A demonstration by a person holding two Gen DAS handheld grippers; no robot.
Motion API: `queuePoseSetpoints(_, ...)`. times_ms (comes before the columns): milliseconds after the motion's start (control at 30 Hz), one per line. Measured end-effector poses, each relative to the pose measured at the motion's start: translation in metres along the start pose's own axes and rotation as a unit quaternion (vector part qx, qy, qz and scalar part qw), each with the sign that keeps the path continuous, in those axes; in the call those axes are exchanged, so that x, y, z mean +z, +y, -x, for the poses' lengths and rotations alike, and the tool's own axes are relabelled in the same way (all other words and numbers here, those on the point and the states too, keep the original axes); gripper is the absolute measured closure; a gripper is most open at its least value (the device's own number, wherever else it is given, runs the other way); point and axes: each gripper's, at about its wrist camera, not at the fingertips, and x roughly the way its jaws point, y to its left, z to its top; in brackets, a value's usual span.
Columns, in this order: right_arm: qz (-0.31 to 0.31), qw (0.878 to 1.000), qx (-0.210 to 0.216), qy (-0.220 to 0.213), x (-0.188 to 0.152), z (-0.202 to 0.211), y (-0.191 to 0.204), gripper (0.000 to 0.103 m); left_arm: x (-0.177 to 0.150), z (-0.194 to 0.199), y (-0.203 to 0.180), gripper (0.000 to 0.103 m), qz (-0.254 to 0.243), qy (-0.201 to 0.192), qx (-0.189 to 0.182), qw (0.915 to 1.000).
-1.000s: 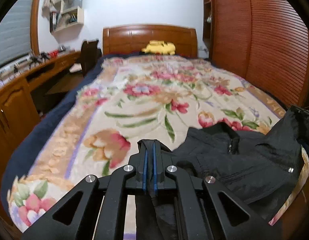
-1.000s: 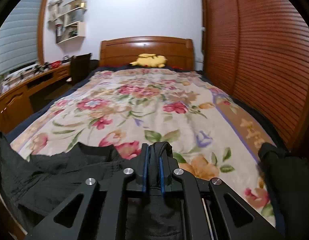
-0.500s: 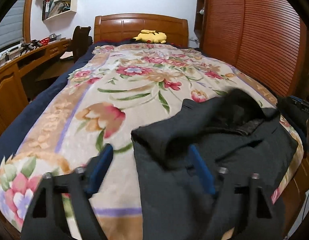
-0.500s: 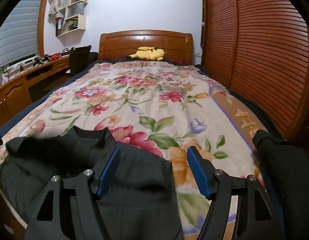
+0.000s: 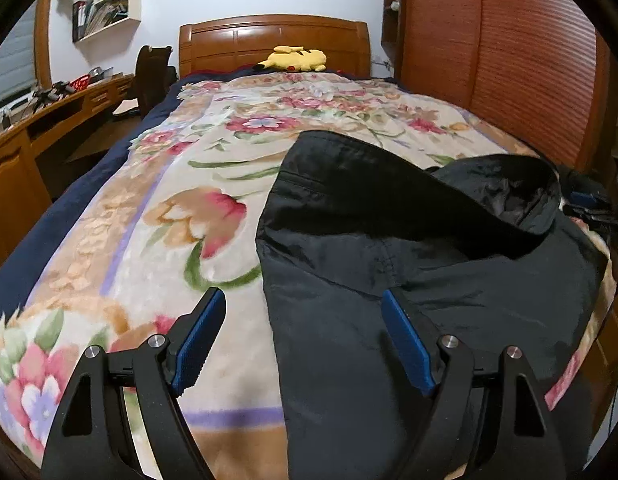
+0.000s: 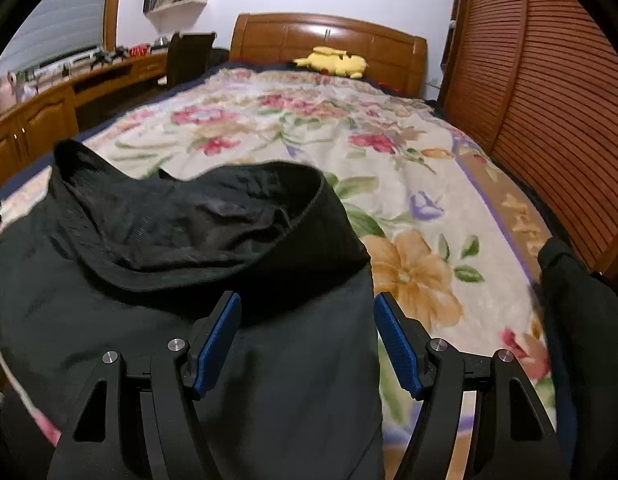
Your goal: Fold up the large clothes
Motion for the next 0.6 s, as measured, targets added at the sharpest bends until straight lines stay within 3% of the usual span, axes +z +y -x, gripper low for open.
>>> queuePoseSetpoints(433, 0.056, 0.997, -0.018, 0.044, 0.054, -0.085, -0.010, 0.032, 0.045, -0.042, -0.003, 0.022, -0.027, 0.009, 0.010, 0.9995)
queuePoseSetpoints(600, 0.032, 0.998, 0.001, 0.058, 0.070, -0.118, -0.022, 0.032, 0.057, -0.063, -0.005, 0.022, -0.043, 0.022, 0.014, 0.9988)
